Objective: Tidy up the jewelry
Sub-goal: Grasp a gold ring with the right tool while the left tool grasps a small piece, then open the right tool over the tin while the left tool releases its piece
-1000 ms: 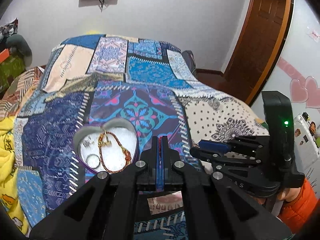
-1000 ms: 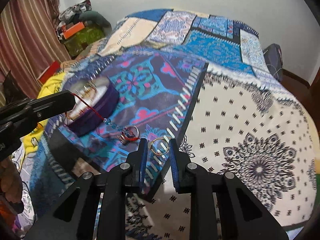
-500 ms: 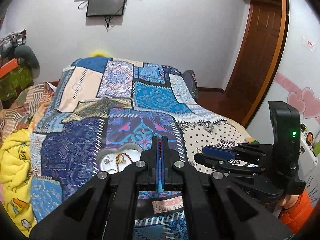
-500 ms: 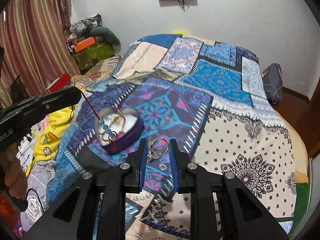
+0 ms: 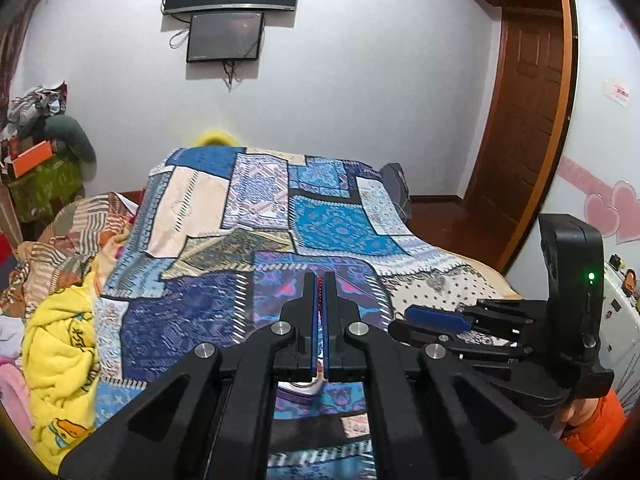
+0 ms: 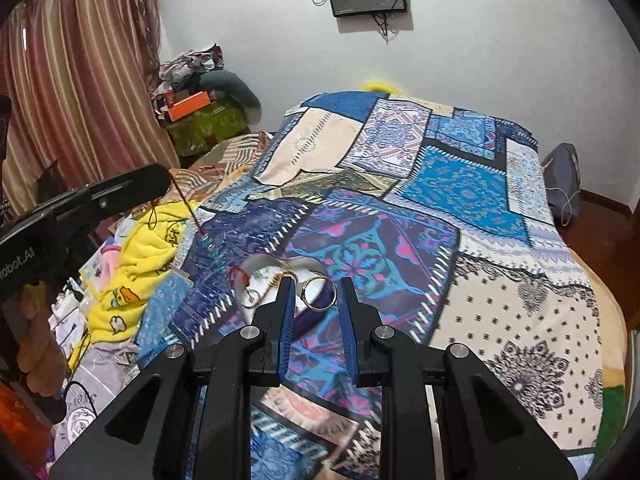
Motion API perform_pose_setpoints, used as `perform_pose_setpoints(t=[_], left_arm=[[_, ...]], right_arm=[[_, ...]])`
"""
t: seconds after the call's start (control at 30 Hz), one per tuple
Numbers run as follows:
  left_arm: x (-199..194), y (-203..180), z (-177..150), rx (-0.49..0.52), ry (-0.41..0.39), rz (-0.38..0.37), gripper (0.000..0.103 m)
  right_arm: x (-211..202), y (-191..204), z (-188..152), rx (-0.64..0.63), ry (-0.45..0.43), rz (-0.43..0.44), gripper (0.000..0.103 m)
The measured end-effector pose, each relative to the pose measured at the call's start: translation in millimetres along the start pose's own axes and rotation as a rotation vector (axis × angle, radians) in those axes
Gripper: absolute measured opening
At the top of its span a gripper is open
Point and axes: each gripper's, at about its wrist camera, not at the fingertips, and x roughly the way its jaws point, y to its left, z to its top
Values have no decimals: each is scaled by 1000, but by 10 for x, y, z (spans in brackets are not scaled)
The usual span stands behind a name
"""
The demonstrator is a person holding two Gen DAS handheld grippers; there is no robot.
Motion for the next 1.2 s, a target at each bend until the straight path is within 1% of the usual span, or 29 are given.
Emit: perform_pose_setpoints(t=[0.17,0.43,0.8,1.2], left_arm=[[49,174,47,-15,-6,7,0],[257,343,2,-40,18,-5,0],[562,445,-176,-65,85,-28,0],[856,568,-418,-88,185,-19,0]], right_arm=[[133,110,66,-23,7,17,19],[394,171,80,-32,43,41,19],[739,180,-49,-33,124,64,19],[915,235,-122,-49,173,81,19]])
